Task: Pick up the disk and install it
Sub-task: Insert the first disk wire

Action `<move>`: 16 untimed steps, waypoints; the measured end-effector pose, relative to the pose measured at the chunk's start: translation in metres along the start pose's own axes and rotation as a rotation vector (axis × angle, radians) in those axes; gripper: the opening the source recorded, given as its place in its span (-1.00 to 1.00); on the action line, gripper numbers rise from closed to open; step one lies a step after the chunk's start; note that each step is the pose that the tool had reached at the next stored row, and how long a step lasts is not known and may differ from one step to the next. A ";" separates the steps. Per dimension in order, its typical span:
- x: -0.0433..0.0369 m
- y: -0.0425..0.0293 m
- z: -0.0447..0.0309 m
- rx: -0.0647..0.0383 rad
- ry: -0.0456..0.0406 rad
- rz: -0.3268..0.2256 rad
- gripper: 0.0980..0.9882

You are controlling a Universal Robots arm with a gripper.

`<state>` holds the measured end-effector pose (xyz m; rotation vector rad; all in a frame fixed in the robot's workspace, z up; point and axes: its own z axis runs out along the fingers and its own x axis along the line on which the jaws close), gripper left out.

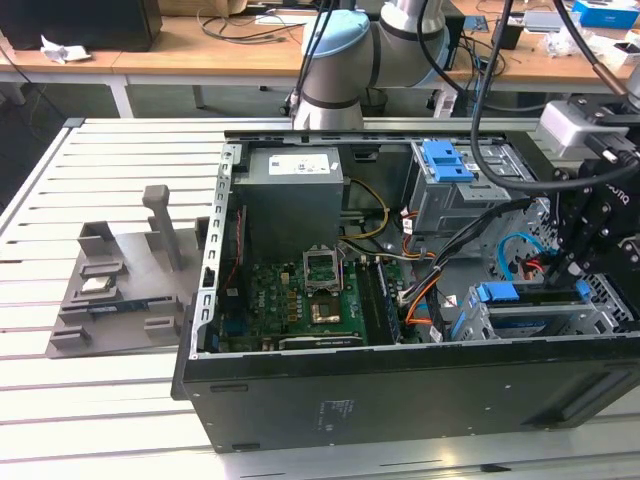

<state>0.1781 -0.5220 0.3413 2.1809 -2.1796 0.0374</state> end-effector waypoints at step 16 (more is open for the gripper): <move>-0.0004 -0.0002 0.0074 0.000 0.0004 0.000 -0.84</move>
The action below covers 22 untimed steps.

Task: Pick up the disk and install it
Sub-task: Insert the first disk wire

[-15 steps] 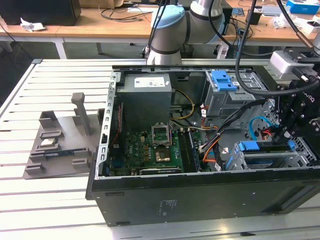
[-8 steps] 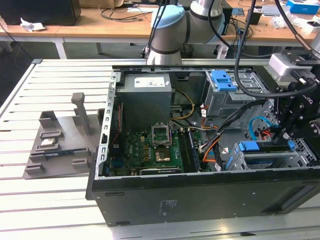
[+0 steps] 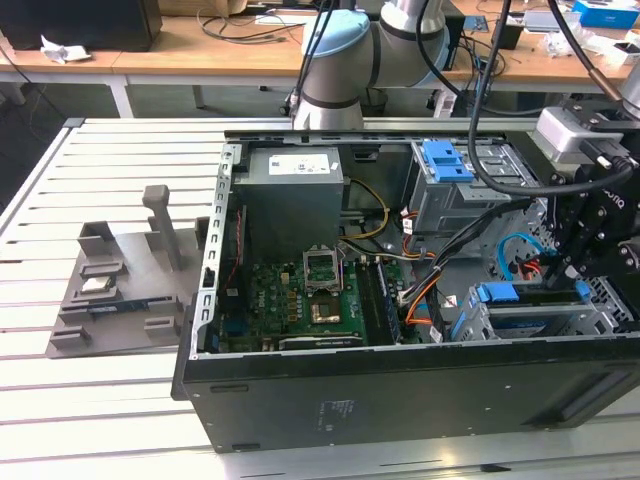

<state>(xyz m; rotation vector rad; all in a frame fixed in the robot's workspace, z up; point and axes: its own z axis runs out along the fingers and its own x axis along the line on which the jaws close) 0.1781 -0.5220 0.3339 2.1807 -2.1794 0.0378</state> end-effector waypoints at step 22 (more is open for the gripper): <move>-0.0104 0.0011 -0.0471 0.000 0.0240 0.001 -0.98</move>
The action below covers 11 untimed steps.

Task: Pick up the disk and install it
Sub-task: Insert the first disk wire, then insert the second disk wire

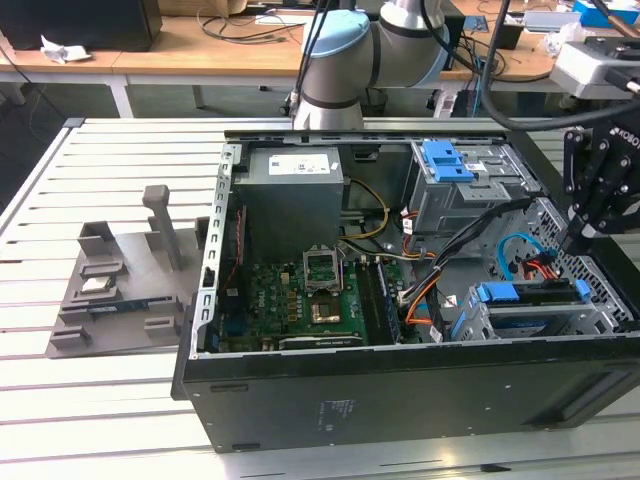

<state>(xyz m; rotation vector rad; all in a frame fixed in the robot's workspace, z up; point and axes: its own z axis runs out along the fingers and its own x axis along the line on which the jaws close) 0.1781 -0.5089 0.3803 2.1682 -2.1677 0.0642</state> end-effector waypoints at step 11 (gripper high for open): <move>0.0000 0.0000 -0.0005 0.000 0.0000 0.000 -0.69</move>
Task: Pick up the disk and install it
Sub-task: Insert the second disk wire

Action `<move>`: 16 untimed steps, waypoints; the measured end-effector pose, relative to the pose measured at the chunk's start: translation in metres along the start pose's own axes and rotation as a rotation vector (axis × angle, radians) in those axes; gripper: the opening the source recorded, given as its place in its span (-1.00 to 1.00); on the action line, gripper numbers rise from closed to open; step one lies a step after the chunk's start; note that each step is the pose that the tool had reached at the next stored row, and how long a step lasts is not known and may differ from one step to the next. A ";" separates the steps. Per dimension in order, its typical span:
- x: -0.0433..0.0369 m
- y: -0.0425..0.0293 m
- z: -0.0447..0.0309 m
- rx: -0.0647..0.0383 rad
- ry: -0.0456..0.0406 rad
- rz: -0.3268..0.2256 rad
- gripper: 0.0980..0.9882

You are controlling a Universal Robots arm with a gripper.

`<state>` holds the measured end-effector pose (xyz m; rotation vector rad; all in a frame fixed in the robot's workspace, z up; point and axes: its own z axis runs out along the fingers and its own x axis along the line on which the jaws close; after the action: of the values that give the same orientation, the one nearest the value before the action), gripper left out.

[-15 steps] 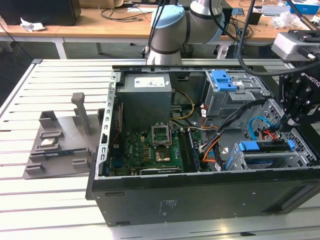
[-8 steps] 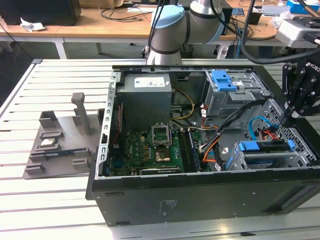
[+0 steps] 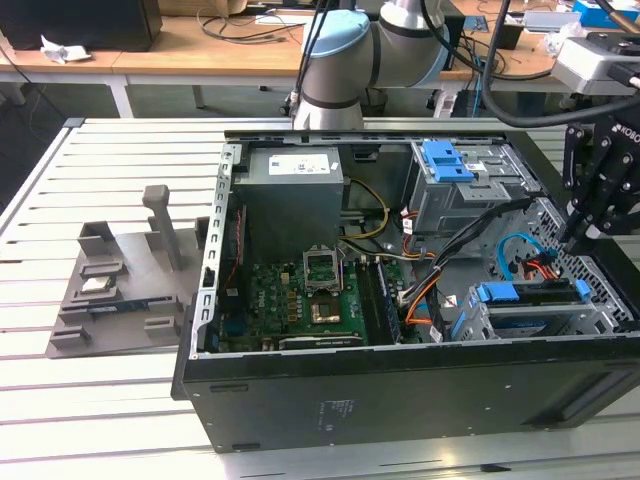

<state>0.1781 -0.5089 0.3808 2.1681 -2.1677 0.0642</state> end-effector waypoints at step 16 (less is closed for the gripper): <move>0.0108 0.0214 0.0115 0.002 0.0006 -0.024 -0.41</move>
<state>0.1564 -0.5206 0.3708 2.1946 -2.1416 0.0656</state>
